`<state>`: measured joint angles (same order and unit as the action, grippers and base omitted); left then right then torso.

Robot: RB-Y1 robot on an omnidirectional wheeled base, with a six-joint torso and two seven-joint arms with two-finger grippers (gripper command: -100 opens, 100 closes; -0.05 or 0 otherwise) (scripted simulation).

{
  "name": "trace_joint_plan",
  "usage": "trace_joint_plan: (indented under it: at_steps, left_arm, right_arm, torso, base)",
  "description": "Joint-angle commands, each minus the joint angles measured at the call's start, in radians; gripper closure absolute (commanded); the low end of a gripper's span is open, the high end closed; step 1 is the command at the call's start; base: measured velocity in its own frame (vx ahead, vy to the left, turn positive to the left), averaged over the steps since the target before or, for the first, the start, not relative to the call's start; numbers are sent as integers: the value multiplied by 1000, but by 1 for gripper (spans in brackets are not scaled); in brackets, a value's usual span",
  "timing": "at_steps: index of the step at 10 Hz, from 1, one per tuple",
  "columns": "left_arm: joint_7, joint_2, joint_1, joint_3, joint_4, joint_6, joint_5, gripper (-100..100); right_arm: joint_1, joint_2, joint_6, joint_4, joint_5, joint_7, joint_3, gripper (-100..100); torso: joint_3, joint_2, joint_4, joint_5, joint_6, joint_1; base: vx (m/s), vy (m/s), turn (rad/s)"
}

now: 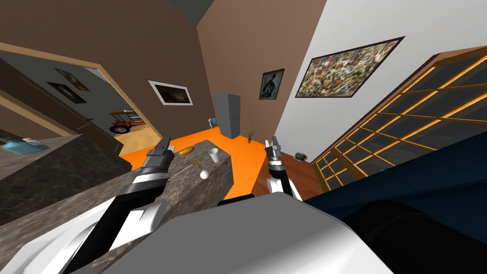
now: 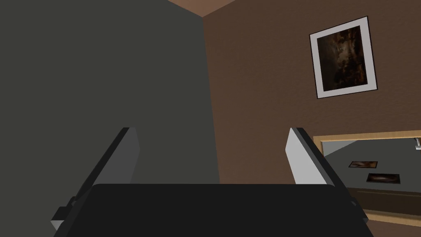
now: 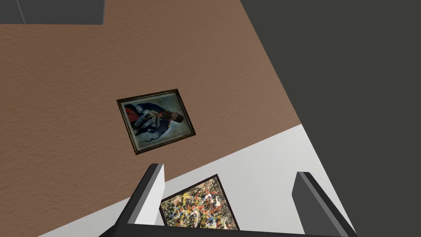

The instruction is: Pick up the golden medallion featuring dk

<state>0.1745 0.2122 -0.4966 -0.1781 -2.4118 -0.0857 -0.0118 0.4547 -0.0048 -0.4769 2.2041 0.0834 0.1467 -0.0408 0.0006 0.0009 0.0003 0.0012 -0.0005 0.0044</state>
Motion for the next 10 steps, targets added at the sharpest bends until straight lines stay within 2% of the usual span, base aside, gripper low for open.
trace_joint_plan:
  at_steps: [1, 2, 5, 6, 7, 10]
  left_arm:
    - [13, 7, -7, -18, -6, 50, -3, -100]
    - [13, 7, -7, -18, -6, 61, -3, -100]
    - [34, 22, -22, -53, -17, 150, -10, -100]
    - [34, 22, -22, -53, -17, 162, -10, -100]
    - [46, 28, -31, -71, -22, 201, -14, -100]
    - [59, 34, -41, -88, -27, 267, -18, -100]
  right_arm:
    - [0, 0, 0, 0, 0, 0, 0, 0]
    - [0, 0, 0, 0, 0, 0, 0, 0]
    - [0, 0, 0, 0, 0, 0, 0, 0]
    - [0, 0, 0, 0, 0, 0, 0, 0]
    - [0, 0, 0, 0, 0, 0, 0, 0]
    - [0, 0, 0, 0, 0, 0, 0, 0]
  torso:
    - [0, 0, 0, 0, 0, 0]
    - [0, 0, 0, 0, 1, 0]
    - [0, 0, 0, 0, 0, 0]
    - [0, 0, 0, 0, 1, 0]
    - [0, 0, 0, 0, 0, -1]
    - [-1, -1, 0, 0, 0, -1]
  base:
    - [-28, 46, -263]
    - [-30, 48, -103]
    - [-40, 57, -190]
    - [-37, 38, -108]
    - [-25, 23, -183]
    - [-24, 31, -153]
